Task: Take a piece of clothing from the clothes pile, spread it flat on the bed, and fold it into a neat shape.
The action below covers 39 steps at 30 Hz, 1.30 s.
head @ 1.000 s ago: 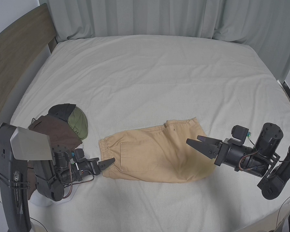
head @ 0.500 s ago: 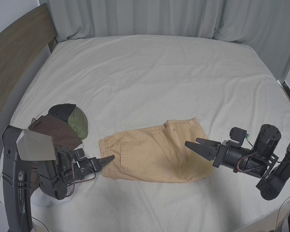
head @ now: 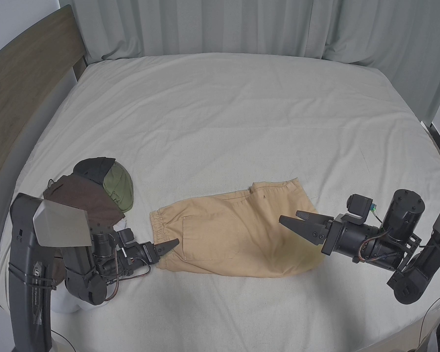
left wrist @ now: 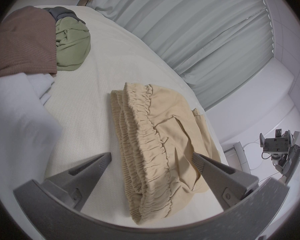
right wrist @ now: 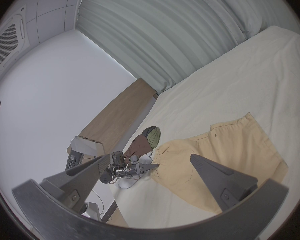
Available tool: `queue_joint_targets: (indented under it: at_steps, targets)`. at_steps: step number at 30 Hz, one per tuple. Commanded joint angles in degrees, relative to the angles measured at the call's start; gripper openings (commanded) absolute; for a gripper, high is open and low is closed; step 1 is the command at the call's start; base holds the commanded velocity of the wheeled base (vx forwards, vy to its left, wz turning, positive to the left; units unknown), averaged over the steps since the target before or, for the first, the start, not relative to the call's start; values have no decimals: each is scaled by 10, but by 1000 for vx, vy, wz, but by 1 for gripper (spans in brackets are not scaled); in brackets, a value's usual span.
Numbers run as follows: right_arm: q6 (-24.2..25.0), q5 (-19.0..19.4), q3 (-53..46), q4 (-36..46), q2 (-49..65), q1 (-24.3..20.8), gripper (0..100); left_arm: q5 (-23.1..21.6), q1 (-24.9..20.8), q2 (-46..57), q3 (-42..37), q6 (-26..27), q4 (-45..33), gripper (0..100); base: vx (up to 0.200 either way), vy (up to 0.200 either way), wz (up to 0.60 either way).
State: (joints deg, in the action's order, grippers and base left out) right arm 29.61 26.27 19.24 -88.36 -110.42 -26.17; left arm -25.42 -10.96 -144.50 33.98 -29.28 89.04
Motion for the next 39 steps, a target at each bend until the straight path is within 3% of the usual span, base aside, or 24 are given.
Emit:
queue_joint_targets:
  at_steps: [1,9,28,29,39]
  targets:
    - [0,0,0,-1,-1,-1,100,0,-2,-6,4,-6,2,100,0,0,0]
    - [0,0,0,-1,-4,-2,100,31,-13,-5,30,-49,2,100,0,0,0]
    - [0,0,0,-1,-5,-2,100,34,-17,-6,33,-54,2,100,0,0,0]
    - [0,0,0,-1,-5,-2,100,34,-17,-6,33,-54,2,0,0,0,0]
    - [0,0,-1,-1,-6,-2,100,34,-16,-6,33,-58,2,0,0,0,0]
